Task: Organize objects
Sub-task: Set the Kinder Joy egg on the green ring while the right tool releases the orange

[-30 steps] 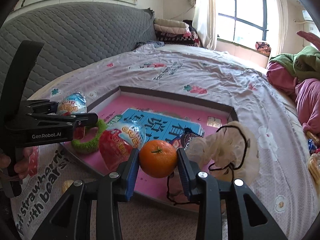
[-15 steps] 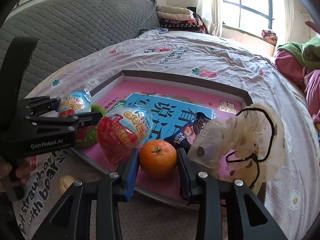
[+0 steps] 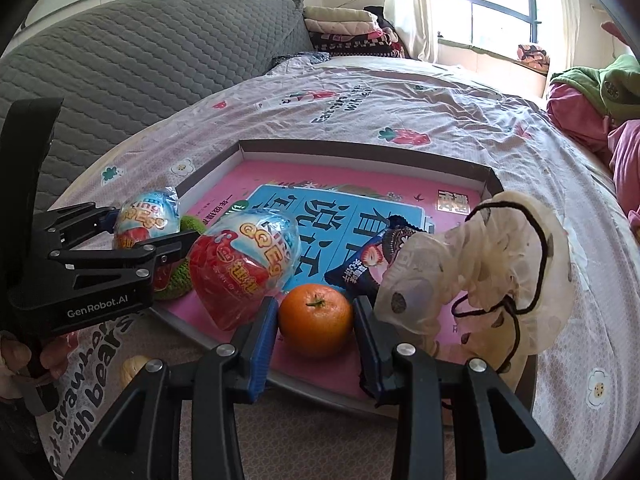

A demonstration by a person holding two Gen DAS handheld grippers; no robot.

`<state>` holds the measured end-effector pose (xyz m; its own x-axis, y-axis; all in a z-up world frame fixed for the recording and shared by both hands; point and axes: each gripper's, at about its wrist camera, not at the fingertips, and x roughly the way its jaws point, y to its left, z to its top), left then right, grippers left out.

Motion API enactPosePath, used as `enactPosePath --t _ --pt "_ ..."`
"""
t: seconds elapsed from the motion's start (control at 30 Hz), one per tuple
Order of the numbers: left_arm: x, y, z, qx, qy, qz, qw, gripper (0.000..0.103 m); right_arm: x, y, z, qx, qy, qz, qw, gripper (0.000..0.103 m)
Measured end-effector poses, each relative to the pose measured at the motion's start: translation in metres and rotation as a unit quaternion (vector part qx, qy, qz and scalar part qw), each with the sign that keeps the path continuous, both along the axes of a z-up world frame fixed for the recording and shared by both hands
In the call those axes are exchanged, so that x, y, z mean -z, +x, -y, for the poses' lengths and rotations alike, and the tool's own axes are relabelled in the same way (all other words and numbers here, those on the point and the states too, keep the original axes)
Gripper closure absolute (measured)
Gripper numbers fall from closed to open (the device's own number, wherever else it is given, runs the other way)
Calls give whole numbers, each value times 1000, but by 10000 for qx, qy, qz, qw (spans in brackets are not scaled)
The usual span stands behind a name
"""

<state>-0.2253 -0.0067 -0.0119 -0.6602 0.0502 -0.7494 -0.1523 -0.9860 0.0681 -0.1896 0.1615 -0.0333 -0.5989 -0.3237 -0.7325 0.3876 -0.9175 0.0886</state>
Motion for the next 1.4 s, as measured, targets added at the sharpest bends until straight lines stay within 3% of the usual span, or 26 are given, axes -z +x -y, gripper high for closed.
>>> enactPosePath --t 0.47,0.97,1.07,1.4 --pt "-2 3 -1 -6 29 6 10000 42 -7 6 1 22 47 -96 9999 57" --pt "-23 18 5 2 159 -148 9998 42 -37 21 -7 68 -74 -493 9987 53" --pt "-31 22 6 14 270 -265 9993 34 -42 24 -11 106 -133 -562 9983 53" --pt "-47 31 9 -23 345 -433 9985 33 -52 32 -19 175 -213 -720 9970 52"
